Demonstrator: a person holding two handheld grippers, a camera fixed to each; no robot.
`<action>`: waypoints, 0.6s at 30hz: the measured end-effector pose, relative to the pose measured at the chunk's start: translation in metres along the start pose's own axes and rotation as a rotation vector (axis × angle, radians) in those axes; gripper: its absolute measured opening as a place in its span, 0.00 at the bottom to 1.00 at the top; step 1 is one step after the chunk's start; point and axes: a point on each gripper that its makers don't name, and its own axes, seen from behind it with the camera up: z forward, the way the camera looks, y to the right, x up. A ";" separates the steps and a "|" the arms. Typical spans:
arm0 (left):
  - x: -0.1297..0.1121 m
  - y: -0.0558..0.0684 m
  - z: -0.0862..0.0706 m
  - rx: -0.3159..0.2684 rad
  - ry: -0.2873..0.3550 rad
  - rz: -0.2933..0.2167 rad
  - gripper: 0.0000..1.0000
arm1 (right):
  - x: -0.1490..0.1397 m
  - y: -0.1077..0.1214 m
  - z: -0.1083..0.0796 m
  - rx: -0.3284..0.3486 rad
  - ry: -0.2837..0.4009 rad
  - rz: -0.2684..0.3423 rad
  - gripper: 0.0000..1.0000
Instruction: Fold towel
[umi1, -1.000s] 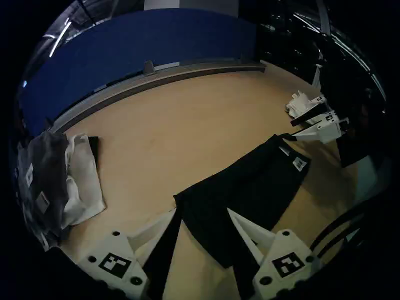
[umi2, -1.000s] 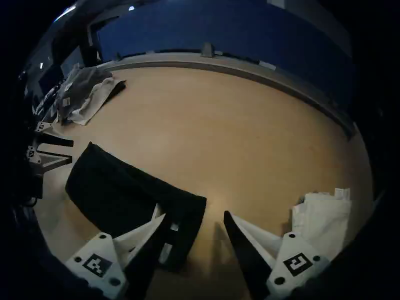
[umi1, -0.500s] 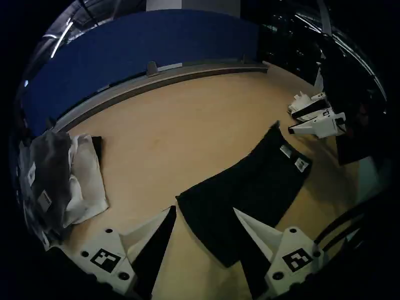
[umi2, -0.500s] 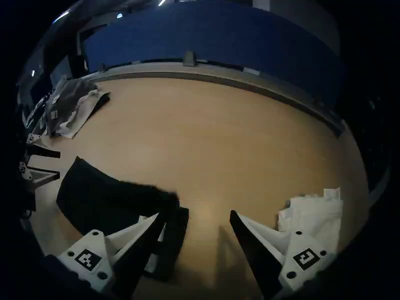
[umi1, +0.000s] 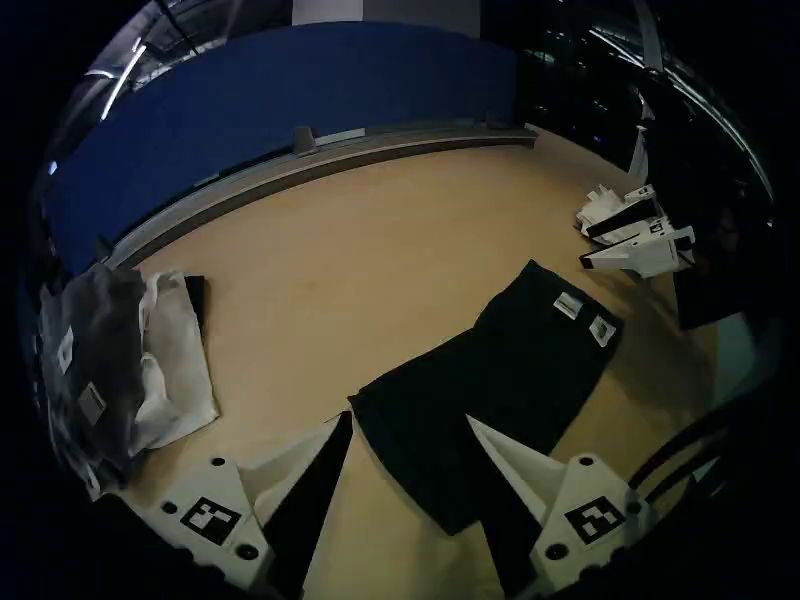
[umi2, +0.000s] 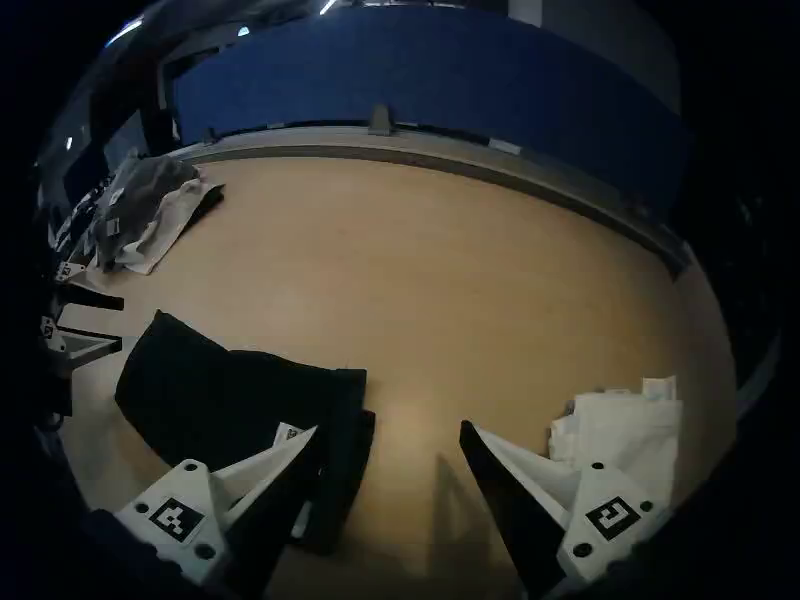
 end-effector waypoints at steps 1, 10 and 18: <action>0.000 0.000 -0.001 0.000 0.000 0.000 0.74 | -0.001 0.000 0.000 0.001 0.000 -0.001 1.00; -0.007 0.002 -0.007 -0.004 -0.005 -0.010 0.78 | -0.012 -0.007 -0.008 0.021 -0.012 -0.018 1.00; -0.014 0.008 -0.015 -0.016 -0.013 -0.008 0.91 | -0.026 -0.017 -0.018 0.058 -0.026 -0.031 1.00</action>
